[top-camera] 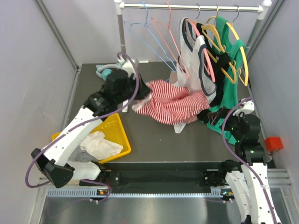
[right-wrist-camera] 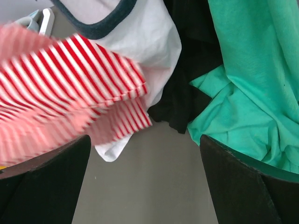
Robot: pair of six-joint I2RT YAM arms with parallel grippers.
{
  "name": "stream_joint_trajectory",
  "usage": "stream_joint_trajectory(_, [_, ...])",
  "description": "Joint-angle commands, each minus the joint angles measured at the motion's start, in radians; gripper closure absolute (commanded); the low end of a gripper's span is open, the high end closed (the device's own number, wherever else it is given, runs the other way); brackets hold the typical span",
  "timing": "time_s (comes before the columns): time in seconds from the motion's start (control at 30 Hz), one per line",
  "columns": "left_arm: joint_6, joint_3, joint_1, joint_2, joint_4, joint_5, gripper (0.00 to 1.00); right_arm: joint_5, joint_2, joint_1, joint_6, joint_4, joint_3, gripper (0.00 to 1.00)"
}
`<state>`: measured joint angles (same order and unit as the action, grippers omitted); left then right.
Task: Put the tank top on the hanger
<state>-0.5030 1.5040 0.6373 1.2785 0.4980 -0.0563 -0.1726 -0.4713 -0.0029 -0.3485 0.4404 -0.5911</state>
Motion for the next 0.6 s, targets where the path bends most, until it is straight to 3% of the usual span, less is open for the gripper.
stream_joint_trajectory(0.0, [-0.026,-0.215,0.093,0.005,0.007,0.044,1.00,-0.004,0.010,-0.005,0.014,0.011,-0.042,0.01])
stream_joint_trajectory(0.17, [-0.054,-0.425,0.266,0.070,-0.107,0.104,0.99,-0.031,-0.018,0.037,0.019,-0.008,-0.026,0.04])
stream_joint_trajectory(0.2, [-0.064,-0.438,0.313,0.082,-0.139,0.099,0.67,-0.031,-0.024,0.047,0.011,-0.011,-0.021,0.04])
stream_joint_trajectory(0.23, [-0.069,-0.445,0.332,0.105,-0.145,0.101,0.48,-0.030,-0.035,0.087,-0.006,-0.017,-0.010,0.05])
stream_joint_trajectory(0.3, [-0.081,-0.441,0.358,0.116,-0.115,0.119,0.20,0.013,-0.043,0.159,-0.030,-0.040,0.000,0.05])
stream_joint_trajectory(0.33, [-0.089,-0.449,0.358,0.104,-0.104,0.159,0.01,0.092,-0.047,0.267,-0.067,-0.049,0.016,0.05])
stream_joint_trajectory(0.4, [-0.094,-0.461,0.357,0.073,-0.087,0.209,0.01,0.191,-0.056,0.401,-0.134,-0.083,0.030,0.05])
stream_joint_trajectory(0.43, [-0.094,-0.471,0.357,0.038,-0.060,0.272,0.01,0.287,-0.075,0.532,-0.162,-0.104,0.040,0.05])
stream_joint_trajectory(0.57, [-0.103,-0.504,0.348,-0.050,0.005,0.370,0.01,0.481,-0.134,0.792,-0.291,-0.169,0.068,0.05])
